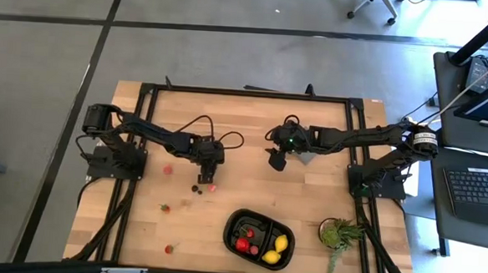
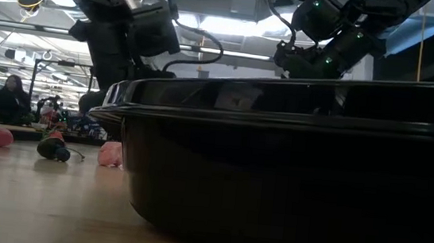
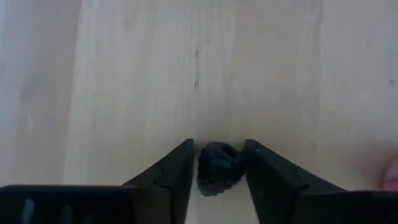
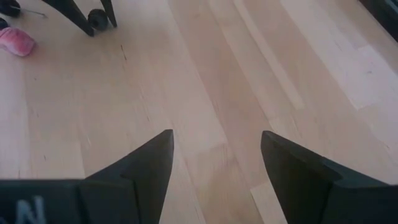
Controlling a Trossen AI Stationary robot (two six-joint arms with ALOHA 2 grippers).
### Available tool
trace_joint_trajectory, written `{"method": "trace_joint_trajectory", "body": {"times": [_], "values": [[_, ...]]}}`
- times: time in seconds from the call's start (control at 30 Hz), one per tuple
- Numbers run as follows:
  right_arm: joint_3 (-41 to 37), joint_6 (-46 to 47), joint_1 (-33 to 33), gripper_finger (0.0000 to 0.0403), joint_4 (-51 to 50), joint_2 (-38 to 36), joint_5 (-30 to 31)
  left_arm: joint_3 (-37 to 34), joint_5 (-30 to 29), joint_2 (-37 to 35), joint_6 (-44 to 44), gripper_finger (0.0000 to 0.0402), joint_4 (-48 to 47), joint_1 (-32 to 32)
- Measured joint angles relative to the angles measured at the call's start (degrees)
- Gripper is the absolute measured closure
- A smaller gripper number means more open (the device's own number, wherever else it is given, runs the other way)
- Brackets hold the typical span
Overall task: Pick and placing Produce into tupperware
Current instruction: Put the blackberry into the black bin
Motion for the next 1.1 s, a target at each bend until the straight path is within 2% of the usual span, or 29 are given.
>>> {"method": "trace_joint_trajectory", "body": {"times": [0.17,0.43,0.73,0.83,1.1], "values": [[0.0,0.0,0.0,0.0160,0.2,0.0,0.0,0.1,0.1,0.9,0.1,0.0269,-0.2,0.0],[0.0,0.0,0.0,0.0160,0.4,0.0,0.0,0.1,0.2,0.7,0.1,0.0312,-2.2,0.0],[0.0,0.0,0.0,0.0160,0.4,0.0,0.0,2.3,1.5,0.1,0.1,0.0306,-4.4,0.1],[0.0,0.0,0.0,0.0160,0.4,0.0,0.0,5.0,5.9,-0.2,1.0,0.0317,-6.8,0.0],[0.0,0.0,0.0,0.0160,0.5,0.0,0.0,13.2,25.5,-2.2,3.1,0.0305,-5.4,-2.4]]}}
